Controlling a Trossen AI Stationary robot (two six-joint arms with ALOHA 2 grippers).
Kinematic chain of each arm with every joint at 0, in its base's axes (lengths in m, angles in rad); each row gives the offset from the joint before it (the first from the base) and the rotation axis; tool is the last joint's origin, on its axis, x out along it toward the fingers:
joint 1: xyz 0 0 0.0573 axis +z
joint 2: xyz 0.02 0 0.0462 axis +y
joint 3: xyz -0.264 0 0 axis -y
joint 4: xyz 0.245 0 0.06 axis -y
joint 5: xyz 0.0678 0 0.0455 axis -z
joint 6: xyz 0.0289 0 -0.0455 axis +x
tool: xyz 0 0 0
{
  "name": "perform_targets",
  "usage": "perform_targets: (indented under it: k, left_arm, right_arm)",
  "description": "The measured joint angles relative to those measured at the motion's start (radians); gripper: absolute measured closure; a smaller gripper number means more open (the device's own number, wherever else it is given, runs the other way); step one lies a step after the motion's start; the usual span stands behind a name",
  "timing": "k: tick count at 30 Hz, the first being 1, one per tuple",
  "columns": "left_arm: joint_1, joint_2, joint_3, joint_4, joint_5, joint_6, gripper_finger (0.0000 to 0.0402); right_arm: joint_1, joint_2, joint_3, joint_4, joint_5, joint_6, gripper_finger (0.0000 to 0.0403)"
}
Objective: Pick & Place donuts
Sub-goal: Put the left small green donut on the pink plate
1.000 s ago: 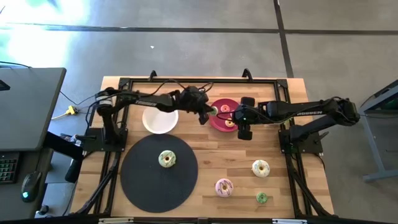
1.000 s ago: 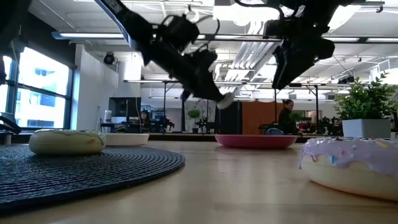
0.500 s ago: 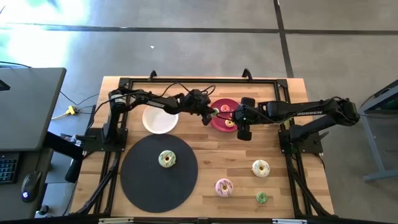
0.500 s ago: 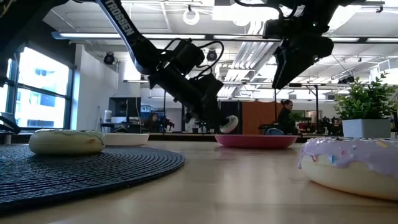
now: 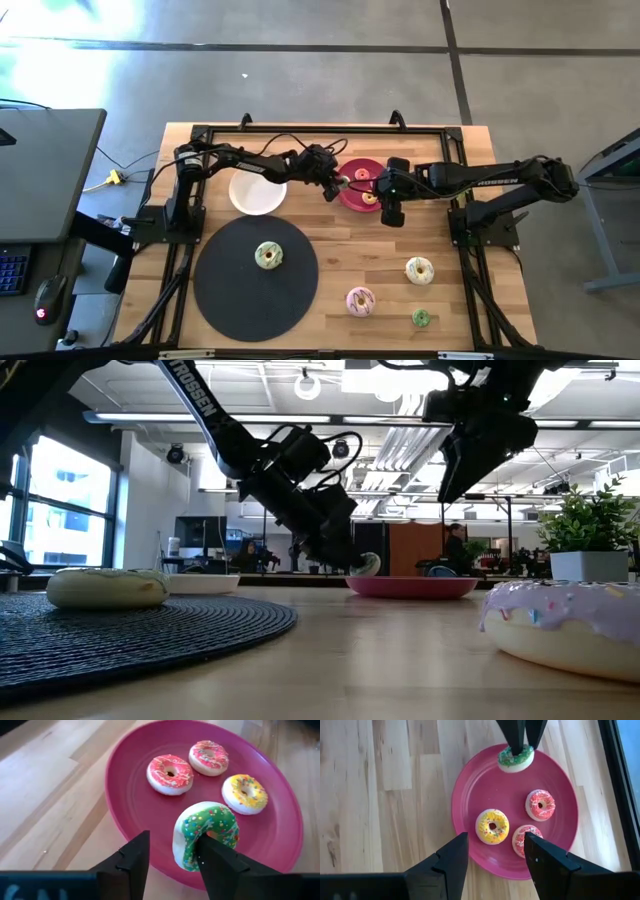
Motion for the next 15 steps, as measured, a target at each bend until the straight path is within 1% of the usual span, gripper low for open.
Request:
perform_targets:
  k: [4,7,11,15]
  left_arm:
    - [0.0,0.0,0.0,0.0,0.028,-0.002,0.0245]
    - [-0.003,0.0,0.0,0.008,0.031,-0.003,0.0245]
    - [-0.003,0.0,0.018,0.003,0.026,-0.004,0.0245]
    - [-0.009,0.0,0.036,0.004,0.025,-0.003,0.0245]
  right_arm:
    - [0.0,0.0,0.0,0.063,0.0,-0.003,0.0222]
    - [0.0,0.022,0.0,0.192,-0.004,-0.03,0.0222]
    - [-0.001,0.114,0.0,0.374,-0.007,-0.09,0.0222]
    - [-0.001,0.233,0.0,0.464,0.004,-0.179,0.0222]
